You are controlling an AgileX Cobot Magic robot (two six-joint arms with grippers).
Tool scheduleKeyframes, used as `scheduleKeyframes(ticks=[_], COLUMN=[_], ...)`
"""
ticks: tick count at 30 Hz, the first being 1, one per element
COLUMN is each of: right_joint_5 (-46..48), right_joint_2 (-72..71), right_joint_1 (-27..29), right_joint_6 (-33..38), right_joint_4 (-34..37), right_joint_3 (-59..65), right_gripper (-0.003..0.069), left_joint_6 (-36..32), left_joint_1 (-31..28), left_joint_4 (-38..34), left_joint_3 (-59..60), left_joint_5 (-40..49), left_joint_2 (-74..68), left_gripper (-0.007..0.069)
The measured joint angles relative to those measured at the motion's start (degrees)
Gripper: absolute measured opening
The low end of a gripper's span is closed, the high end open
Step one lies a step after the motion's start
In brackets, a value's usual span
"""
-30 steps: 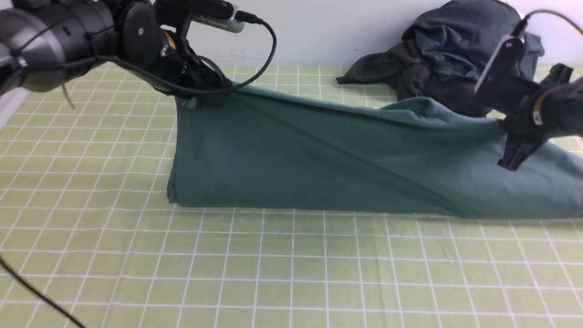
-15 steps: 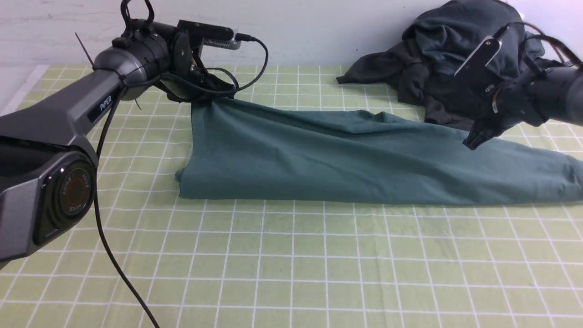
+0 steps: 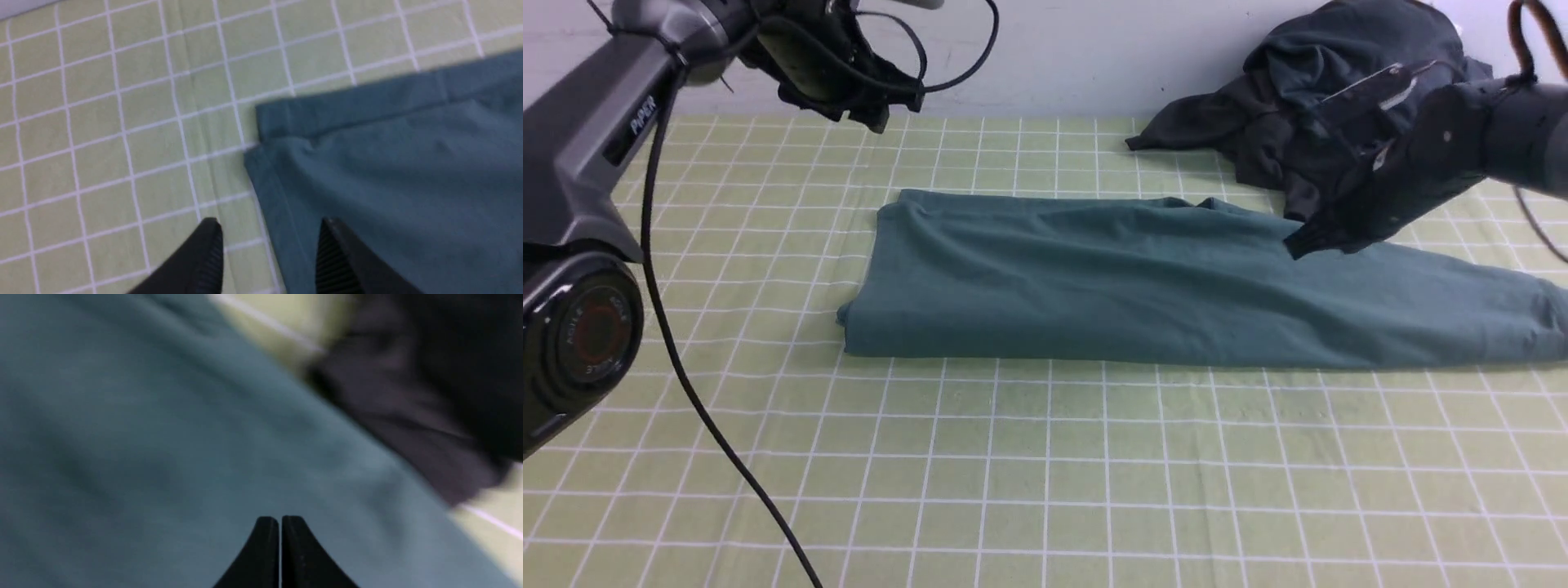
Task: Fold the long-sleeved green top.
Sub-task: Use the right arm to clamp the right edge of the fabric
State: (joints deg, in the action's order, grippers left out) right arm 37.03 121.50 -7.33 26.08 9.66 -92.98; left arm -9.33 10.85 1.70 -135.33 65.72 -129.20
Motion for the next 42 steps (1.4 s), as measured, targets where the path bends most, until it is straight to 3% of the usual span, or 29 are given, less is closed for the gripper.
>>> scheduleKeyframes(ticks=[5, 6, 7, 9, 10, 15, 16, 21, 24, 25, 28, 29, 31, 35, 42], right_joint_5=[-8.61, -9.3, -15.52, -18.61, -22.05, -24.06, -23.88, -12.81, 5.64, 6.7, 22.8, 24.03, 29.01, 33.0, 30.93], right_joint_2=[6.43, 6.74, 9.86, 11.65, 14.18, 15.6, 14.24, 6.99, -2.25, -2.69, -6.72, -6.72, -5.3, -0.4, 4.7], right_joint_1=[-1.62, -1.77, -2.22, -2.36, -2.36, -1.6, -0.49, 5.38, 13.29, 13.29, 20.07, 20.78, 24.2, 28.83, 29.56], right_joint_6=[21.13, 21.84, 27.81, 30.51, 34.12, 37.16, 37.35, 30.95, 14.14, 12.99, -8.06, -9.13, -18.05, -22.74, -23.37], right_joint_4=[25.74, 27.63, 34.63, 38.46, 44.43, 47.89, 48.19, 42.79, 25.13, 23.96, 4.65, 2.95, -3.3, -4.99, -1.08], right_joint_3=[-0.15, -0.21, -1.57, -2.9, -5.98, -10.98, -11.8, -11.79, -12.0, -12.0, -12.13, -12.13, -12.13, -11.94, -11.9], right_gripper=[-0.0011, -0.0011, -0.0011, -0.001, -0.0001, 0.0062, 0.0107, 0.0226, 0.034, 0.0344, 0.0431, 0.0435, 0.047, 0.0489, 0.0493], left_joint_6=[-6.13, -6.13, -6.53, -6.77, -7.08, -7.39, -7.51, -7.51, -7.26, -7.17, -5.94, -5.89, -5.8, -9.14, -13.4], left_joint_1=[0.28, 0.28, 0.28, 0.28, 0.28, 0.38, 0.38, 0.38, 0.38, 0.38, 0.21, 0.21, 0.21, 0.28, -0.72], left_joint_4=[-8.11, -8.68, -10.45, -11.67, -13.22, -13.48, -12.68, -8.36, -3.82, -3.67, -4.11, -4.52, -7.72, -14.63, -14.87], left_joint_3=[0.23, 0.28, 0.83, 1.33, 1.97, 2.7, 3.0, 6.53, 14.08, 14.59, 25.16, 25.82, 33.76, 48.54, 60.7], left_joint_5=[5.41, 5.4, 5.67, 5.79, 6.13, 6.24, 6.3, 6.3, 6.3, 6.3, 6.16, 6.09, 3.16, -6.94, -12.45], left_joint_2=[5.08, 5.42, 6.72, 7.5, 8.75, 10.42, 11.24, 15.37, 22.09, 22.93, 29.88, 30.2, 33.33, 39.47, 53.55], left_gripper=[0.0121, 0.0117, 0.0083, 0.0062, 0.0039, 0.0027, 0.0027, 0.0027, 0.0027, 0.0027, 0.0027, 0.0027, 0.0027, 0.0027, 0.0027])
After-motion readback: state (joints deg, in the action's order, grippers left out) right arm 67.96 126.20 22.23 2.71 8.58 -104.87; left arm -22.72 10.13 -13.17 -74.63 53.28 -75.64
